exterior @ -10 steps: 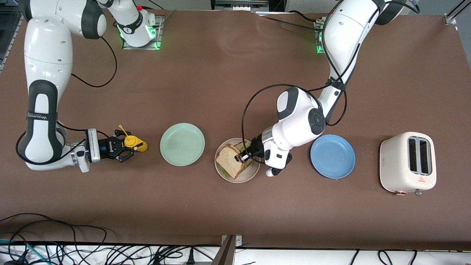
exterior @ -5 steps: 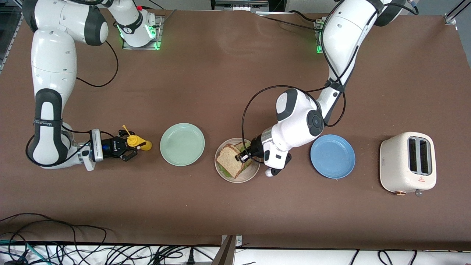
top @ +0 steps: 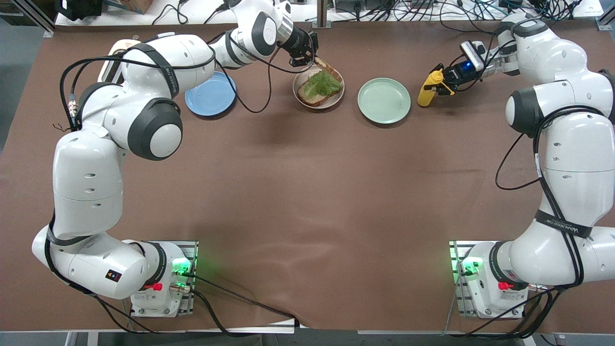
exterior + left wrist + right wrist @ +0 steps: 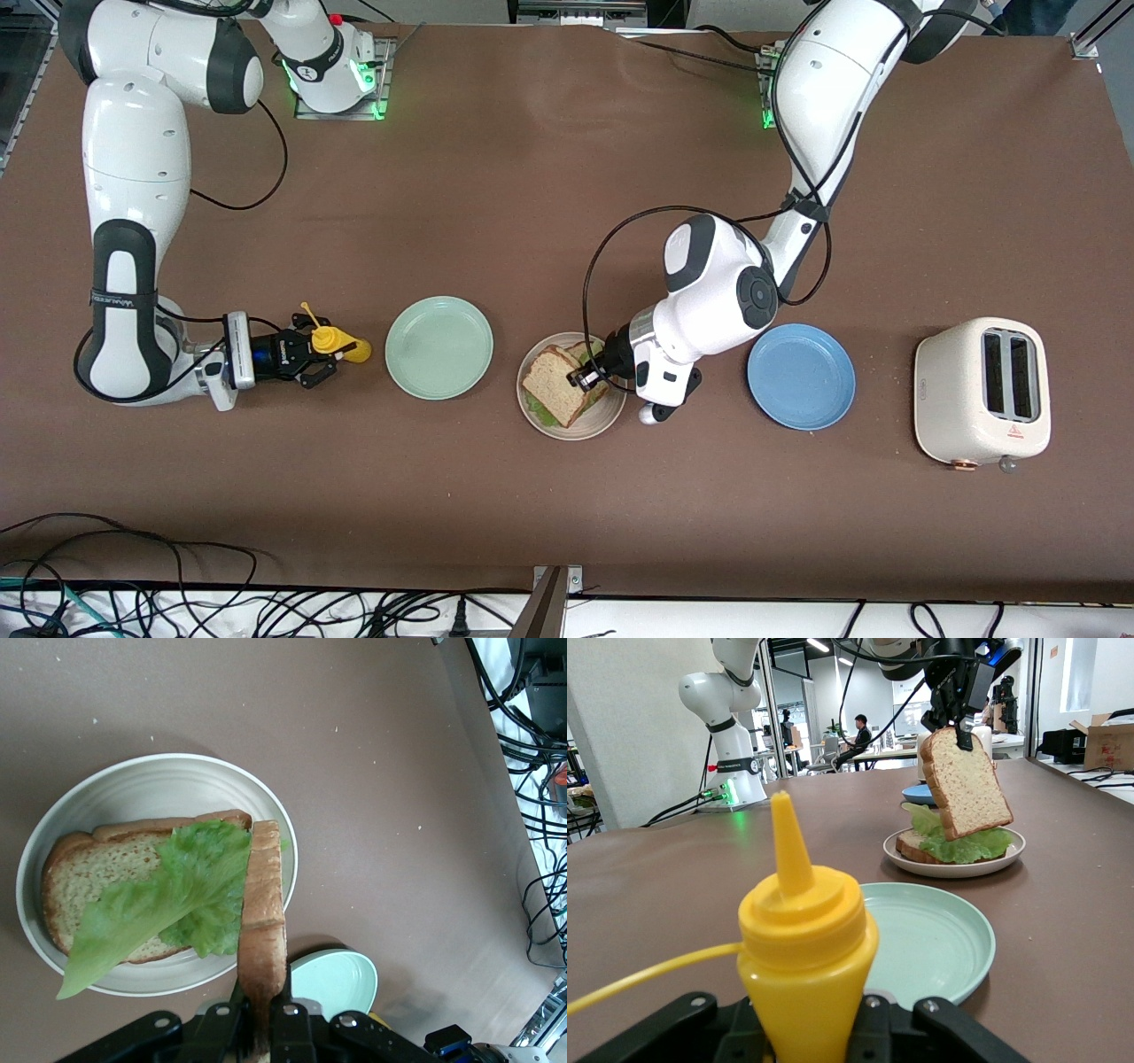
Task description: Make sandwich on beige plate with both arms
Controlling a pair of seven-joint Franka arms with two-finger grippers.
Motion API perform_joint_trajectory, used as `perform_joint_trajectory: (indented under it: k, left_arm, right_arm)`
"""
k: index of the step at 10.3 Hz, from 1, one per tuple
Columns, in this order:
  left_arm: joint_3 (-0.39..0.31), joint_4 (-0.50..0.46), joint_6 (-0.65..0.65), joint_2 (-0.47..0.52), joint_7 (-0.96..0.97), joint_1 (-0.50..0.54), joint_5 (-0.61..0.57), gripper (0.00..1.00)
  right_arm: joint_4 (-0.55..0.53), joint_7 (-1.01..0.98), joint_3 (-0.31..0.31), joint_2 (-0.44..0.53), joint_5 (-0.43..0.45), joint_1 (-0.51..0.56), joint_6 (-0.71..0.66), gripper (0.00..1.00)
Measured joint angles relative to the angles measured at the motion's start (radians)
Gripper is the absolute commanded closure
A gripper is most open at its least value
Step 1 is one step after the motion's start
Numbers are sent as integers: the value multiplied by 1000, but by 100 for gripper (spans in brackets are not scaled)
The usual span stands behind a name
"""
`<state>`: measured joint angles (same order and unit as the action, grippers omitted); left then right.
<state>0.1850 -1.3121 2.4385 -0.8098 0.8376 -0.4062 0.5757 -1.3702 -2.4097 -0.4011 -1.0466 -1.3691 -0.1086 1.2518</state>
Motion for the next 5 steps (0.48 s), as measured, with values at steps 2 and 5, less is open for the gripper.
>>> perform_joint_trajectory:
  k: [2,5]
  left_arm:
    - [-1,-2,0,-2,0,0,0,59]
    - [-2,-3,-1,-2,-1,0,0,41]
  right_arm:
    - [0,-14,2,-8,-29,7,-7,0]
    - [5,-23,9,-7,-43,22,-20,0]
